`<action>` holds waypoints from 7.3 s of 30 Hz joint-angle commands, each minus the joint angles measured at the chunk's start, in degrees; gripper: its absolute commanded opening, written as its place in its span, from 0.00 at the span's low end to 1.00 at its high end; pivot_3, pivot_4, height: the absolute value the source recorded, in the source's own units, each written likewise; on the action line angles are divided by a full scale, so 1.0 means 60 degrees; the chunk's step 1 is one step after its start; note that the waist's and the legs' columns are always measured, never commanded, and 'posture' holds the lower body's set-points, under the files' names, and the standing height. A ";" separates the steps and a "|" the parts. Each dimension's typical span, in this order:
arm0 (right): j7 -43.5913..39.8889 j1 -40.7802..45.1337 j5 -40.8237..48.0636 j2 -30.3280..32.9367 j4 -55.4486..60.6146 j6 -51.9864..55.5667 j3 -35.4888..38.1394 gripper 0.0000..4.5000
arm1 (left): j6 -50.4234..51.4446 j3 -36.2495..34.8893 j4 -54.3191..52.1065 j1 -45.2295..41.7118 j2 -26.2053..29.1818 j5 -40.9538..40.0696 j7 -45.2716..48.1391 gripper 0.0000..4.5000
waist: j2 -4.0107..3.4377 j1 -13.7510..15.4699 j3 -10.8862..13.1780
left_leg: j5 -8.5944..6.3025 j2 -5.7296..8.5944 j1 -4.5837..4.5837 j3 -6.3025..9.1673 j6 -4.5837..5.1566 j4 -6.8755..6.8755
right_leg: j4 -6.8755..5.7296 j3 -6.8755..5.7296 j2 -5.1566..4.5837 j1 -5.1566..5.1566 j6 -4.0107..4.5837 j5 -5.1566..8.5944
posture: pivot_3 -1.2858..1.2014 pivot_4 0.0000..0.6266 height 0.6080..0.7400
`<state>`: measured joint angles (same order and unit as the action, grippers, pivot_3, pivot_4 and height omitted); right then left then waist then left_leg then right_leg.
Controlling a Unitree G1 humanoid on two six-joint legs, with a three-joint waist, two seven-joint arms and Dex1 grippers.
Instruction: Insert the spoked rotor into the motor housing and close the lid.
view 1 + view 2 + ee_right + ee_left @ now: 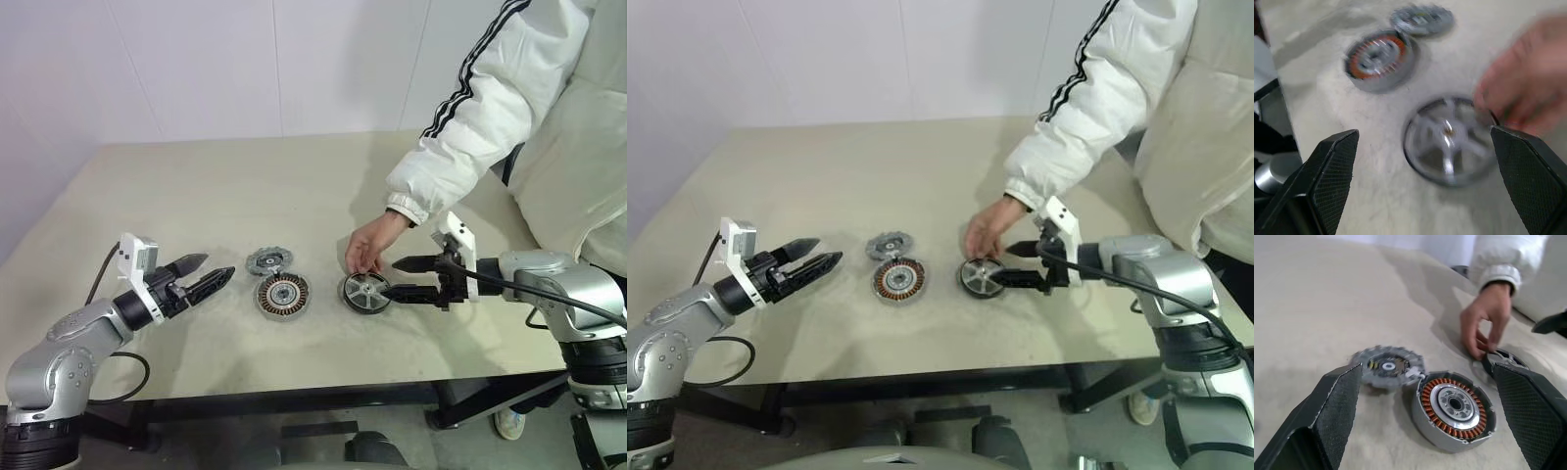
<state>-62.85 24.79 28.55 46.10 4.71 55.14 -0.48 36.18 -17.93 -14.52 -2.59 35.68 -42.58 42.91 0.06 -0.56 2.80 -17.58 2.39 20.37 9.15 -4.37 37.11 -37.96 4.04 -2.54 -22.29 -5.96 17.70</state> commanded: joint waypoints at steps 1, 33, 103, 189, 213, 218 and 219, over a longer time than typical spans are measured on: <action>0.0351 -0.0037 0.0328 0.0150 -0.0230 0.0583 0.0590 1.00 | -0.0606 0.0071 0.0000 0.0080 0.0327 0.0194 0.0922 1.00 | -0.0002 -0.0007 0.0001 | 0.0000 0.0000 0.0000 -0.0001 0.0000 0.0001 | 0.0000 0.0000 0.0000 -0.0001 0.0000 0.0000 | 0.52 0.00 1.00; 0.4594 0.1569 0.1596 -0.3168 -0.3956 0.6227 0.3986 1.00 | -0.5075 -0.0083 0.2463 0.0776 0.0769 0.1781 0.4004 1.00 | -0.0014 -0.0063 -0.0001 | -0.0002 -0.0008 -0.0008 -0.0009 0.0006 -0.0001 | -0.0016 0.0008 0.0007 -0.0005 -0.0002 -0.0002 | 0.52 0.00 1.00; 1.4044 0.2649 0.8533 -0.8507 -0.4663 0.5621 0.5050 0.08 | -0.3730 -0.0290 0.0261 0.1554 0.0730 0.1367 0.2730 1.00 | -0.0065 -0.0609 -0.0003 | 0.0001 -0.0019 -0.0027 -0.0018 0.0008 -0.0002 | -0.0057 0.0032 0.0034 -0.0015 0.0003 -0.0006 | 0.52 0.00 1.00; 0.2775 0.3369 -0.3138 -0.6373 -0.4843 -0.3423 -0.4721 0.00 | -0.4062 0.0033 0.0109 0.2192 0.0035 0.1766 0.2056 1.00 | -0.0086 -0.0548 -0.0024 | 0.0002 -0.0008 -0.0103 0.0035 0.0002 -0.0014 | -0.0032 0.0014 0.0013 0.0031 0.0004 -0.0005 | 0.52 0.00 1.00; -0.2787 0.6015 -0.5990 -0.3960 -0.5763 -1.1121 -0.6069 0.63 | -0.3614 0.0450 -0.0608 0.2234 0.0113 0.1907 0.1532 1.00 | -0.0095 -0.0563 -0.0011 | 0.0002 -0.0016 -0.0130 0.0034 0.0002 -0.0031 | -0.0022 0.0014 0.0015 0.0089 0.0003 -0.0003 | 0.52 0.00 1.00; -0.3312 0.6295 -0.6346 -0.4121 -0.6166 -1.2845 -0.6206 1.00 | -0.3877 0.0480 -0.0640 0.2555 0.0328 0.2268 0.1685 1.00 | -0.0094 -0.0557 -0.0010 | 0.0001 -0.0013 -0.0131 0.0033 0.0002 -0.0032 | -0.0018 0.0014 0.0010 0.0092 0.0004 -0.0002 | 0.52 0.00 1.00; -0.3298 0.6298 -0.6455 -0.4145 -0.6211 -1.3255 -0.6238 1.00 | -0.3899 0.0463 -0.0626 0.2570 0.0332 0.2281 0.1693 1.00 | -0.0095 -0.0554 -0.0010 | 0.0001 -0.0013 -0.0131 0.0034 0.0002 -0.0032 | -0.0019 0.0014 0.0011 0.0092 0.0004 -0.0002 | 0.52 0.00 1.00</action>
<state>-82.15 60.11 -9.56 21.60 -32.95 -20.38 -37.91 14.18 -14.54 -16.68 13.22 37.00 -29.19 52.78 -0.51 -3.88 2.74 -17.58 2.30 19.59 9.36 -4.36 36.92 -38.08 4.12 -2.48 -21.74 -5.93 17.68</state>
